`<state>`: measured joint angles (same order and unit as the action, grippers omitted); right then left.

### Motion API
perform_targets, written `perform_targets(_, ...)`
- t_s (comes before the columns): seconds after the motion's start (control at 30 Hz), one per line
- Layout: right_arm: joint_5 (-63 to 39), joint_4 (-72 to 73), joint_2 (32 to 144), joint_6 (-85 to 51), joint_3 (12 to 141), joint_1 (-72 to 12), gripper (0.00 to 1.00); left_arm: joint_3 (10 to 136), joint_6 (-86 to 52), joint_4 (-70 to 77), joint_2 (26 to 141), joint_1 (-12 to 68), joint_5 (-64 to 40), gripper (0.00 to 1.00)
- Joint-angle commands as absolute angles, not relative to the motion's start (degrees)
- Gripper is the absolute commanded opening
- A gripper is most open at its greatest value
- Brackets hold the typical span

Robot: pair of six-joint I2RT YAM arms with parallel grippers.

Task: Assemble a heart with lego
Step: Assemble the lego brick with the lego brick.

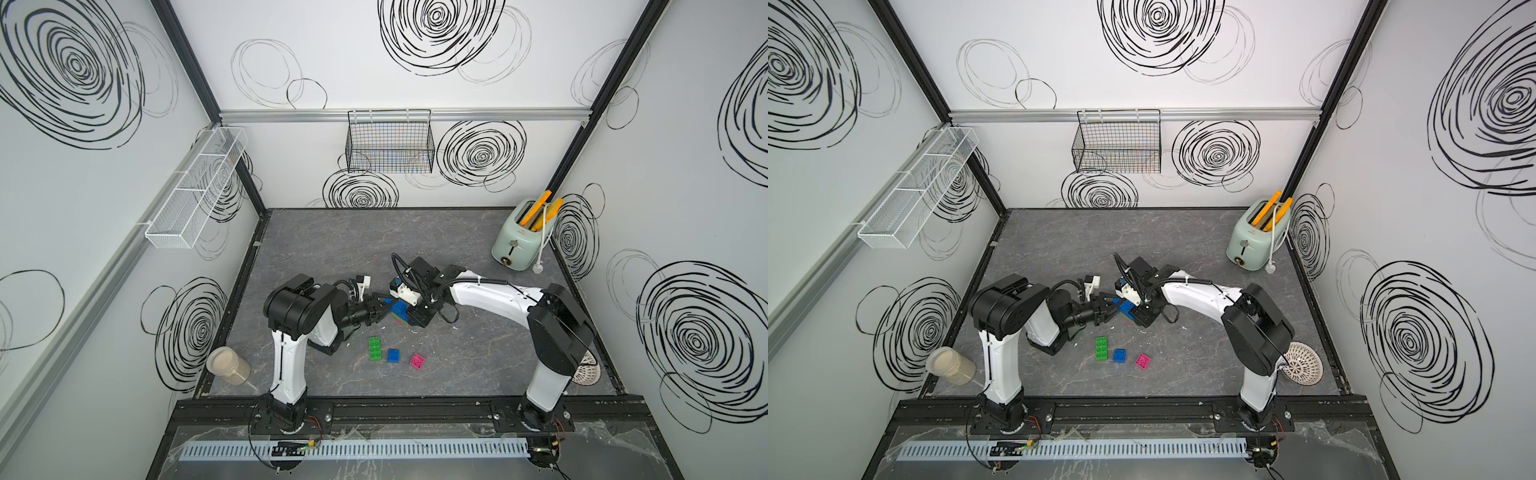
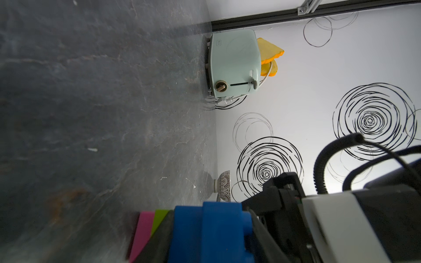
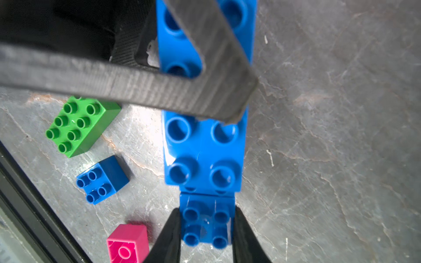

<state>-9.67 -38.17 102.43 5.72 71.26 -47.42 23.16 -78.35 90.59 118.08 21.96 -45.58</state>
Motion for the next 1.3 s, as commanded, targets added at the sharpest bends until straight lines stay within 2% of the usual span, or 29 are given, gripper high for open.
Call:
perform_targets(0.0,-7.7,-33.0,106.8,7.9,70.8,-47.2,0.29,23.8,-80.9,104.0,119.0,23.7,-49.9,0.46)
perform_targets(0.7,-5.1,-26.3,103.6,4.7,67.2,-47.4,0.33,23.7,-79.6,102.1,117.5,24.5,-49.7,0.46)
perform_targets(1.07,-7.4,-35.5,109.7,7.1,76.3,-46.9,0.33,24.0,-75.9,96.8,115.1,25.9,-50.0,0.46)
perform_targets(1.27,-7.4,-34.2,108.6,6.9,76.4,-46.6,0.37,23.8,-75.9,96.7,115.4,25.8,-49.9,0.46)
